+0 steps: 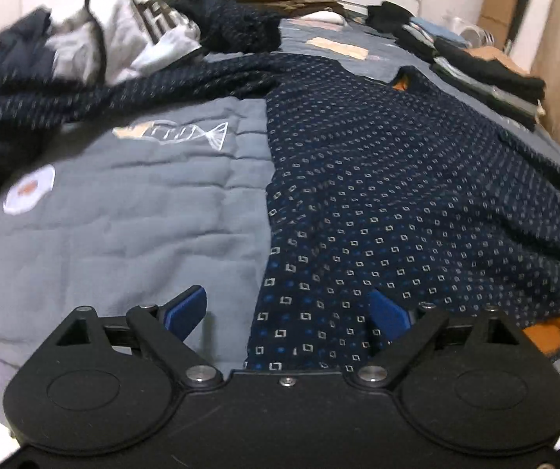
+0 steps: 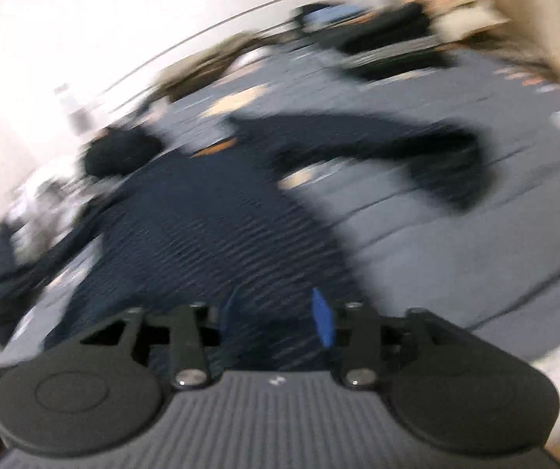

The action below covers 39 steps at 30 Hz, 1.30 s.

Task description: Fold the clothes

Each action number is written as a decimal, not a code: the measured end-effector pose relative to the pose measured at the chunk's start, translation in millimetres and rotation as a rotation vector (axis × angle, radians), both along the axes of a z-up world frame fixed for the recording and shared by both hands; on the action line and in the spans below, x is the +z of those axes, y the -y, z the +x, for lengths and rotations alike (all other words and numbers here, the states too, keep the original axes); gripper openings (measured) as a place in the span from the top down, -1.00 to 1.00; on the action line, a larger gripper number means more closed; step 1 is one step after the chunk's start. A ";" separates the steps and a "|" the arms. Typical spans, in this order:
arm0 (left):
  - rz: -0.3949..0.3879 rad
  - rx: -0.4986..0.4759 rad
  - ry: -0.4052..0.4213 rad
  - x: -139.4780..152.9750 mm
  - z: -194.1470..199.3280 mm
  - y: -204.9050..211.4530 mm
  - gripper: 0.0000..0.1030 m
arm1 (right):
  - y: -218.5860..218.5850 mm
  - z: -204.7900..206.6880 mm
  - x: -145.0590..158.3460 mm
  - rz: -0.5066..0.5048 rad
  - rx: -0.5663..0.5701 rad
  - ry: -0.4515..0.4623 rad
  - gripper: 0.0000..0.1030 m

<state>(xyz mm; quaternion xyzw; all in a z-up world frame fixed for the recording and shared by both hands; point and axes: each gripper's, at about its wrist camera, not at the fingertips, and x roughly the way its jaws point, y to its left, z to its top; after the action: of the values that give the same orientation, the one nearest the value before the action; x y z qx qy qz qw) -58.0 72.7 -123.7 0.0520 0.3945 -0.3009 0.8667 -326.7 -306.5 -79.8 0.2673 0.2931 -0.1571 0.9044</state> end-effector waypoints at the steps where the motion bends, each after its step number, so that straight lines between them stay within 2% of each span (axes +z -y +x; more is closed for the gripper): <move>1: -0.009 -0.005 -0.011 -1.1 0.1 -0.8 -0.67 | -10.6 8.8 -8.8 -0.004 0.037 -0.017 0.14; 3: 0.005 -0.026 -0.019 -5.3 -2.7 1.6 -0.60 | -24.6 23.8 -22.8 -0.016 0.097 -0.049 0.14; 4: 0.026 -0.040 -0.022 -8.5 -4.2 3.8 -0.41 | -32.0 29.5 -27.8 -0.036 0.116 -0.067 0.14; 5: 0.049 -0.054 -0.026 -11.7 -5.6 6.2 -0.14 | -39.6 33.8 -30.7 -0.075 0.134 -0.081 0.14; 6: 0.061 -0.061 -0.023 -14.0 -6.7 6.8 0.00 | -46.4 38.0 -33.7 -0.113 0.151 -0.095 0.14; 7: 0.057 -0.064 -0.024 -14.6 -7.2 5.4 0.23 | -50.1 42.3 -36.7 -0.149 0.161 -0.106 0.14; 8: 0.032 -0.054 -0.039 -13.3 -5.5 0.6 0.46 | -53.8 45.5 -39.6 -0.185 0.170 -0.115 0.14; 10: -0.026 -0.028 -0.074 -9.8 -1.3 -10.3 0.68 | -57.1 48.5 -45.3 -0.239 0.182 -0.126 0.14; 12: -0.051 -0.009 -0.089 -3.0 2.2 -21.0 0.73 | -55.9 47.2 -48.3 -0.240 0.193 -0.121 0.16; 13: -0.061 0.001 -0.095 0.6 3.9 -26.4 0.79 | -52.8 47.6 -49.7 -0.216 0.193 -0.120 0.30; 14: -0.061 -0.004 -0.093 6.3 4.7 -32.3 0.80 | -49.7 47.9 -50.3 -0.191 0.191 -0.125 0.55; 16: -0.058 -0.020 -0.084 18.6 5.7 -44.4 0.85 | -45.8 48.4 -50.7 -0.152 0.193 -0.133 0.86; 18: -0.060 -0.015 -0.078 31.2 6.2 -58.8 0.88 | -44.1 45.2 -43.4 -0.083 0.212 -0.097 0.89; 19: -0.049 -0.007 -0.066 36.9 5.6 -65.0 1.00 | -44.1 43.9 -37.5 -0.051 0.235 -0.069 0.89; 21: -0.021 0.007 -0.040 47.3 4.1 -76.1 1.00 | -44.5 41.1 -26.1 0.012 0.280 -0.018 0.90; 23: -0.015 0.019 -0.057 48.6 5.1 -84.7 1.00 | -47.1 36.5 -18.4 0.050 0.335 -0.008 0.90; 25: -0.030 0.018 -0.058 47.2 2.2 -86.3 0.99 | -49.4 39.8 -25.8 0.039 0.358 -0.087 0.90; 27: -0.061 0.008 -0.041 44.2 -4.9 -78.3 0.88 | -49.4 44.9 -38.4 -0.021 0.329 -0.192 0.90; 28: -0.077 0.004 -0.032 42.6 -8.6 -73.8 0.57 | -46.7 46.3 -43.6 -0.045 0.291 -0.232 0.88; 29: -0.081 -0.013 0.001 41.7 -14.8 -65.7 0.03 | -42.9 46.0 -44.8 -0.046 0.269 -0.249 0.85; 31: -0.068 -0.060 0.089 40.6 -29.2 -49.2 -0.57 | -36.6 42.2 -40.7 -0.032 0.241 -0.232 0.83; 33: -0.012 -0.155 0.167 37.3 -42.6 -31.0 -0.58 | -31.9 33.6 -31.2 -0.024 0.229 -0.166 0.82; 35: 0.028 -0.232 0.196 32.7 -53.4 -15.4 -0.58 | -27.0 26.1 -23.3 -0.017 0.224 -0.107 0.82; 39: 0.084 -0.375 0.291 18.0 -80.2 16.9 -0.57 | -21.3 25.0 -27.5 0.044 0.214 -0.090 0.82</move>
<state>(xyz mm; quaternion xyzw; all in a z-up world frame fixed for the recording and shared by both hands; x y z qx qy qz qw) -138.2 55.8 -105.8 0.2033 0.2611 -0.4294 0.8403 -301.8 -285.2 -107.3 0.2472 0.3636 -0.0649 0.8958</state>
